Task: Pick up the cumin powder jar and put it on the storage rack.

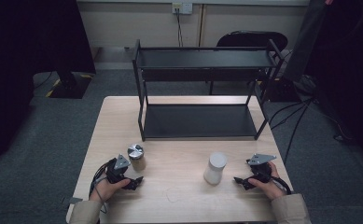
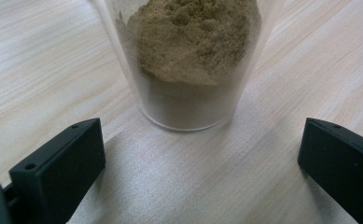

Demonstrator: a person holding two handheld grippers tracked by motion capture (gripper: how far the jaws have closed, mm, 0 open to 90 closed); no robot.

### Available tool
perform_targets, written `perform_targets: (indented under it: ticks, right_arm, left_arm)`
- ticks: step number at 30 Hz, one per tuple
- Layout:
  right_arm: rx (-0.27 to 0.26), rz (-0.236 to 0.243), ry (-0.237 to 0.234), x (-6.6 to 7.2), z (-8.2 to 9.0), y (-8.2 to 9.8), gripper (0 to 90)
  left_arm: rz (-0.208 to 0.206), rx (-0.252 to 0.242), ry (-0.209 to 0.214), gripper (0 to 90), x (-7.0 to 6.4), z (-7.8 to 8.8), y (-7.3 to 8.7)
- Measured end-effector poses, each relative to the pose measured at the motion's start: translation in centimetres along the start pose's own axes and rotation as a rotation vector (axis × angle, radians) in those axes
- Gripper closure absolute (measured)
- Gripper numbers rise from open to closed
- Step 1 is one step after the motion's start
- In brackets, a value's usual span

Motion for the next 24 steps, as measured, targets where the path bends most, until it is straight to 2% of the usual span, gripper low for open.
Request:
perform_targets:
  ticks: [24]
  right_arm:
    - [0.000, -0.005, 0.002, 0.04, -0.03, -0.04, 0.0]
  left_arm:
    - [0.030, -0.001, -0.020, 0.0, -0.49, -0.10, -0.10]
Point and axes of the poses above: each handheld gripper's, and its own axes: z roughly backward along the jaws, y roughly out of its underside, x roughly to its left, the point moved 5 cm from there along -z, roughly forward along the jaws, and after that the axes turned 6 degrees about x, right-handed, at the moved point
